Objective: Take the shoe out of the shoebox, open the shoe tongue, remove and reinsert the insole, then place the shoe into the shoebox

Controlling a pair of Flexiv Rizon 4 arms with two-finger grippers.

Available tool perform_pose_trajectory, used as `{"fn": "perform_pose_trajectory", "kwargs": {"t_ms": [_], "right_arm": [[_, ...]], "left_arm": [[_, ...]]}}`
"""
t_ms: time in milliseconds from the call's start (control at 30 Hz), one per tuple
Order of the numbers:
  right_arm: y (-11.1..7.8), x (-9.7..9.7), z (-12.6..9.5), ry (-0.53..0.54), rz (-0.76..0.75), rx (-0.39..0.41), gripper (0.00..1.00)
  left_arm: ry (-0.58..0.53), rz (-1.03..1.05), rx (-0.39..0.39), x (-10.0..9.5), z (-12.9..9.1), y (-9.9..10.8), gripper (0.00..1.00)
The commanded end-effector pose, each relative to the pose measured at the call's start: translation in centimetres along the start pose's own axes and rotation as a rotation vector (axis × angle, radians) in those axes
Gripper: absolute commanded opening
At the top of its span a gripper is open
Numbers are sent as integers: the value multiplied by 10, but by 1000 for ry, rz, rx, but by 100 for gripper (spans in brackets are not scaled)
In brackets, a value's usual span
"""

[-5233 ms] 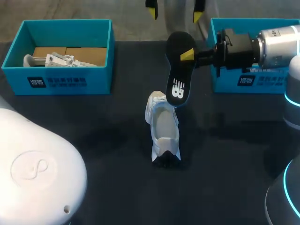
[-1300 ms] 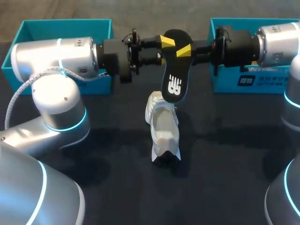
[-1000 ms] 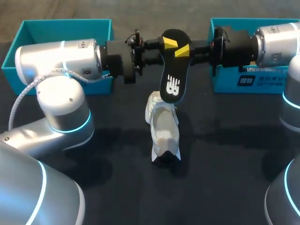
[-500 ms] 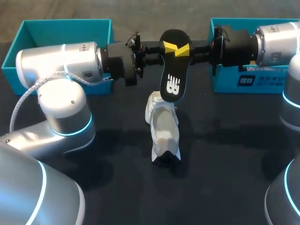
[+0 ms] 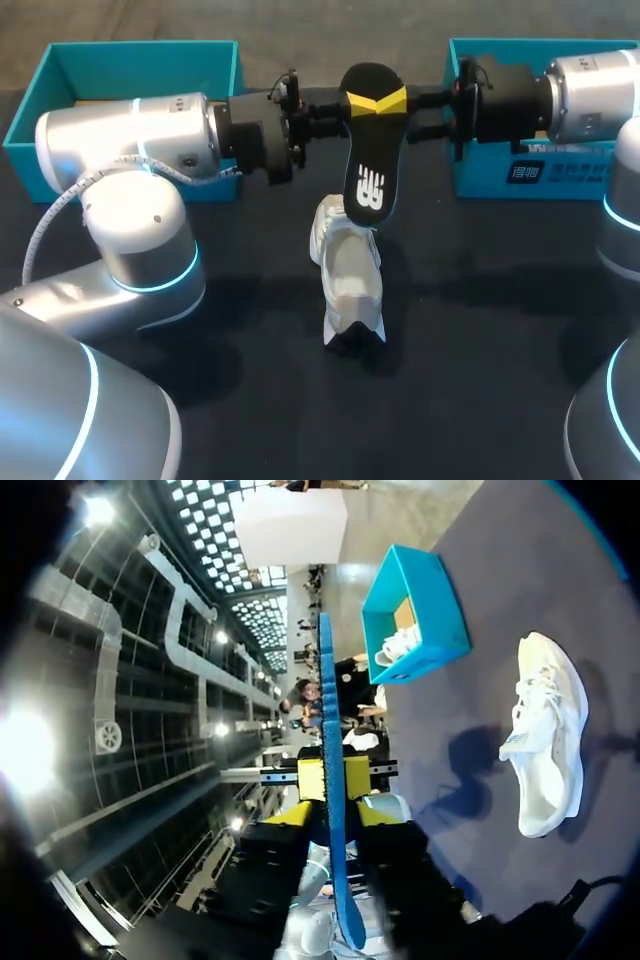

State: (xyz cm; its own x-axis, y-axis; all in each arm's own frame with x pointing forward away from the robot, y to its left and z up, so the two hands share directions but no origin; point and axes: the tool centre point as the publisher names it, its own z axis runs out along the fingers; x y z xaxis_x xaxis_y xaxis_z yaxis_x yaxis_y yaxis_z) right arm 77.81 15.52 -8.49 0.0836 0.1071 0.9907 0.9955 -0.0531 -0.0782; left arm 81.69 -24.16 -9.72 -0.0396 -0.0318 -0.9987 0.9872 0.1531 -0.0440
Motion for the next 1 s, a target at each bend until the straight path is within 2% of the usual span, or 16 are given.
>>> {"fn": "perform_pose_trajectory", "kwargs": {"t_ms": [33,233,267,500,733,1000], "right_arm": [[-7,0,-9,-7,0,-22,100],[-10,-3,-26,-32,-16,-50,100],[-11,-6,-36,-49,-20,-69,100],[-15,-19,-70,-111,-34,-130,100],[-17,-29,-93,-193,-47,-183,100],[-17,-29,-93,-193,-47,-183,100]], "left_arm": [[2,1,1,1,1,2,0],[10,-1,10,1,-2,3,0],[13,-3,16,1,-3,3,0],[17,-17,36,2,-5,0,0],[22,-27,40,3,-8,-4,0],[27,-21,49,2,-9,-6,0]]}}
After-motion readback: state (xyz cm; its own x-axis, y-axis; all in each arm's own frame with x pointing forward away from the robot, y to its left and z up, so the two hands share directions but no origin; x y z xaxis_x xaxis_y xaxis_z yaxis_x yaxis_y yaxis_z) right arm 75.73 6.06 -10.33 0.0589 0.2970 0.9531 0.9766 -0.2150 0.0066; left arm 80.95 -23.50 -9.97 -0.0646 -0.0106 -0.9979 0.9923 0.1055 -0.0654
